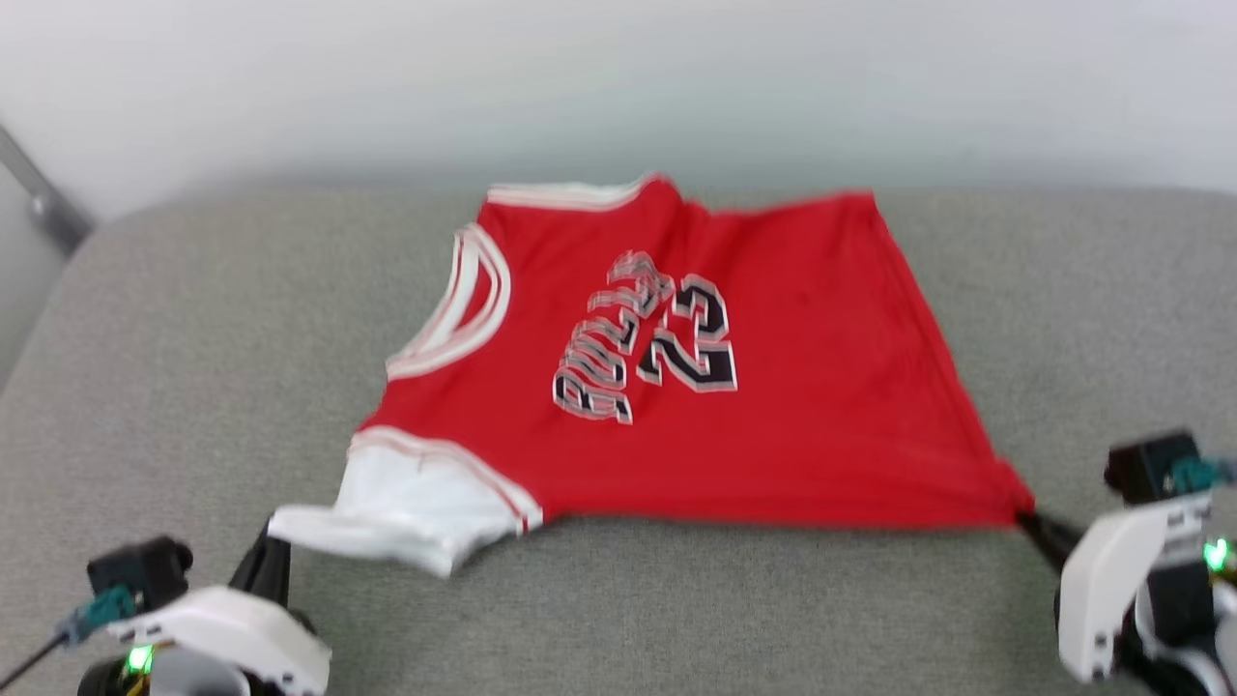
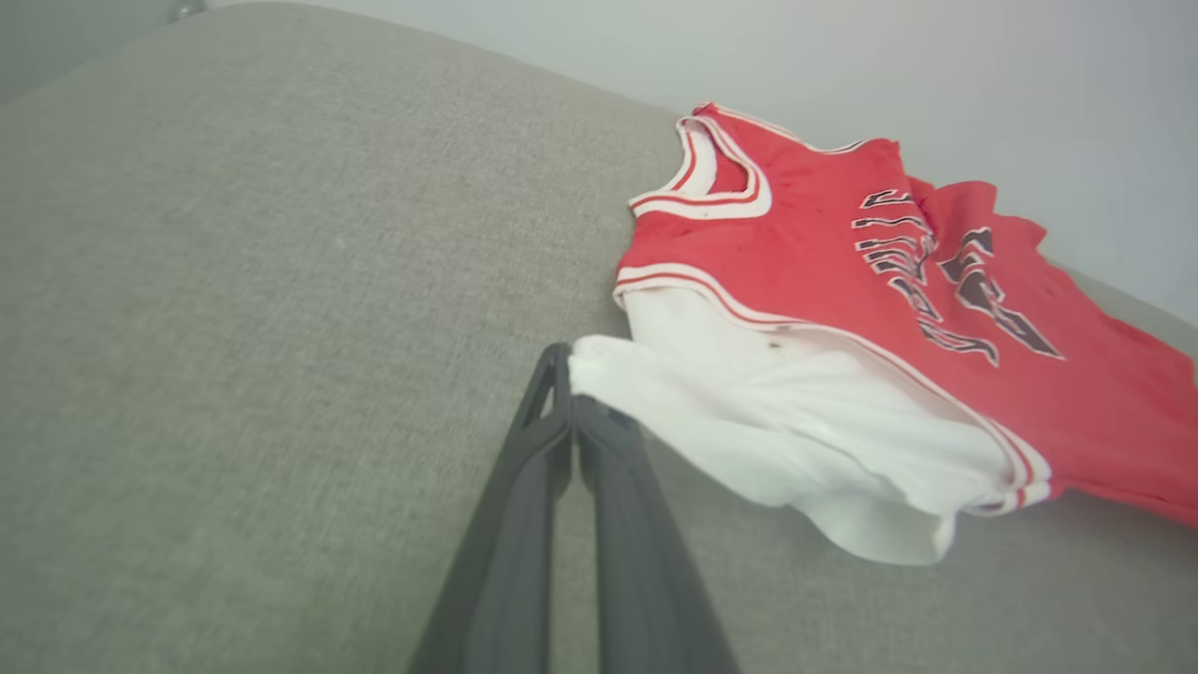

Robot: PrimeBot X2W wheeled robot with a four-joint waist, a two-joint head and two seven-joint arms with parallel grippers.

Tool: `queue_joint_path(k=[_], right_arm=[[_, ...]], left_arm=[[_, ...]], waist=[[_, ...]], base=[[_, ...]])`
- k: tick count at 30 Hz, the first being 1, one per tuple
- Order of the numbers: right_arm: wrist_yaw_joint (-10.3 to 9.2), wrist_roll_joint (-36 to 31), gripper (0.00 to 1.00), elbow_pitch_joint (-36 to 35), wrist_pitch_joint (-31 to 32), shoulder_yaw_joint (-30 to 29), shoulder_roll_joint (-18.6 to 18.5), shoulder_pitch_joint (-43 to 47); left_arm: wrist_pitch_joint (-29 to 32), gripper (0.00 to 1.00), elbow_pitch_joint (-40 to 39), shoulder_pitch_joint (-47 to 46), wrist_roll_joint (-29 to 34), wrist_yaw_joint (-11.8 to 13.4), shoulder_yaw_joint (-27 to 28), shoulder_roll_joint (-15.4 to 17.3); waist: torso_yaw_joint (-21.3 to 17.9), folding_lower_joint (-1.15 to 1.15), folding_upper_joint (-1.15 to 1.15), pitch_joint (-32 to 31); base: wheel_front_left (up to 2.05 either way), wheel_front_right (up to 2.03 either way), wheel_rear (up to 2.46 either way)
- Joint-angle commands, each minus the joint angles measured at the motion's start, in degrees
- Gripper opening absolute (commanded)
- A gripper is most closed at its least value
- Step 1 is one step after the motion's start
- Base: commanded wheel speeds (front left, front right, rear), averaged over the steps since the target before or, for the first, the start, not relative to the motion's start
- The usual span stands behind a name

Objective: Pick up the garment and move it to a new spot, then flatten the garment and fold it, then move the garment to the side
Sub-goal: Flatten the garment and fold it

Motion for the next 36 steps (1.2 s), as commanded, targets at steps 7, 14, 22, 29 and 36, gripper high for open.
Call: queue_joint_path(k=[7,14,22,29,36], right_arm=[[-0.09,-2.9,0.0,-13.4,6.1,-8.7,4.6,18.4],[-0.08,-5.8,0.0,-23.4,11.4,-14.3,9.8,27.9],[-0.08,-6.9,0.0,-23.0,14.3,-14.2,11.2,22.9],[-0.07,-6.9,0.0,-16.6,16.8,-11.3,10.7,12.3],[-0.08,-6.4,0.0,-9.6,15.3,-8.7,9.7,0.1]], left_arm=[[5.1,0.0,-19.1,16.4,-1.4,10.4,0.5,3.9],[8.6,0.0,-32.2,25.1,-2.5,17.1,1.3,6.6],[11.9,0.0,-34.2,20.8,-2.7,16.5,0.8,7.8],[16.9,0.0,-28.7,10.7,-3.9,13.0,-0.8,7.5],[17.4,0.0,-21.3,-1.9,-3.6,8.8,-0.3,5.7]], waist=[[0.8,0.03,0.0,-7.1],[0.5,0.03,0.0,-8.1],[-0.1,0.03,0.0,-7.3],[-0.4,0.03,0.0,-1.7],[0.0,0.03,0.0,5.3]], base=[[0.0,0.0,0.0],[0.0,0.0,0.0],[0.0,0.0,0.0],[0.0,0.0,0.0],[0.0,0.0,0.0]])
